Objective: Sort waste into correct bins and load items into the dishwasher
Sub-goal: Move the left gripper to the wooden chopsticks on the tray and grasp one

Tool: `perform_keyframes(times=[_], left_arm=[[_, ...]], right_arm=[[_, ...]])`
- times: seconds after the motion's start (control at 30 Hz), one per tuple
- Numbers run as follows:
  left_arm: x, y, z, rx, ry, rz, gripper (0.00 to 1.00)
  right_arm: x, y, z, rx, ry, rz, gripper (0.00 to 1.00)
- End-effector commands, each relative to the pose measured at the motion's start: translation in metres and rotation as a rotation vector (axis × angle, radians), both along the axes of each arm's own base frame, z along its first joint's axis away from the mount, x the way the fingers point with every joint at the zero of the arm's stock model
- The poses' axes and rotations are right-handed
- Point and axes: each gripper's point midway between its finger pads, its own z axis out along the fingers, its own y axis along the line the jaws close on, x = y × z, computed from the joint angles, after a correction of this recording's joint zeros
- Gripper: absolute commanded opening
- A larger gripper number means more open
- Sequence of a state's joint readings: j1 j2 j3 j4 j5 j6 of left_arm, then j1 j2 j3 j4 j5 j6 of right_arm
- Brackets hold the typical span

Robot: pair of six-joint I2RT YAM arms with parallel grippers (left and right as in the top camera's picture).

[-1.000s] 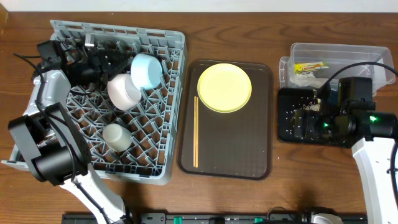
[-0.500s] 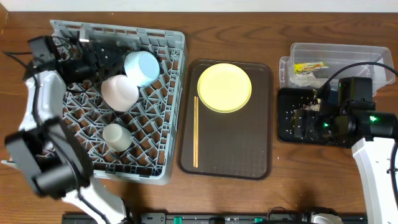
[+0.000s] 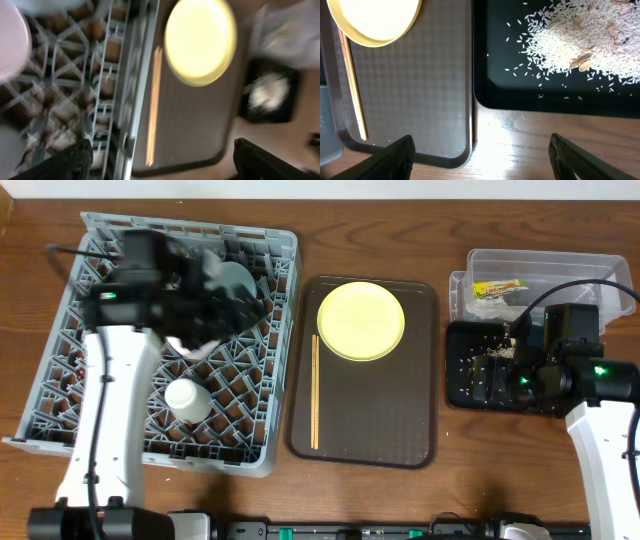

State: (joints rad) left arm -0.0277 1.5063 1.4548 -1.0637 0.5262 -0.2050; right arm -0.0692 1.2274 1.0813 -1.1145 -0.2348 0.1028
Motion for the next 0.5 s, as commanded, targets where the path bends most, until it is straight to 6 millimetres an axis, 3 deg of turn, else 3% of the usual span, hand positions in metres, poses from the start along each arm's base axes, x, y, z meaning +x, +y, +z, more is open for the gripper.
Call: perform_keyframes(times=[0.0,0.2,0.47], left_arm=[[-0.016,-0.005,-0.023,0.24,0.071,0.067,0.91],[-0.037,-0.055,-0.05,0.329,0.07,0.02,0.95],[-0.055,-0.105,-0.094,0.359,0.033,-0.067,0.96]], right_arm=[[0.003,-0.002,0.007,0.002,-0.021,-0.014,0.83],[0.003,-0.002,0.007,0.002,-0.021,-0.014,0.83],[0.003,-0.002,0.007,0.002,-0.021,-0.014,0.84]])
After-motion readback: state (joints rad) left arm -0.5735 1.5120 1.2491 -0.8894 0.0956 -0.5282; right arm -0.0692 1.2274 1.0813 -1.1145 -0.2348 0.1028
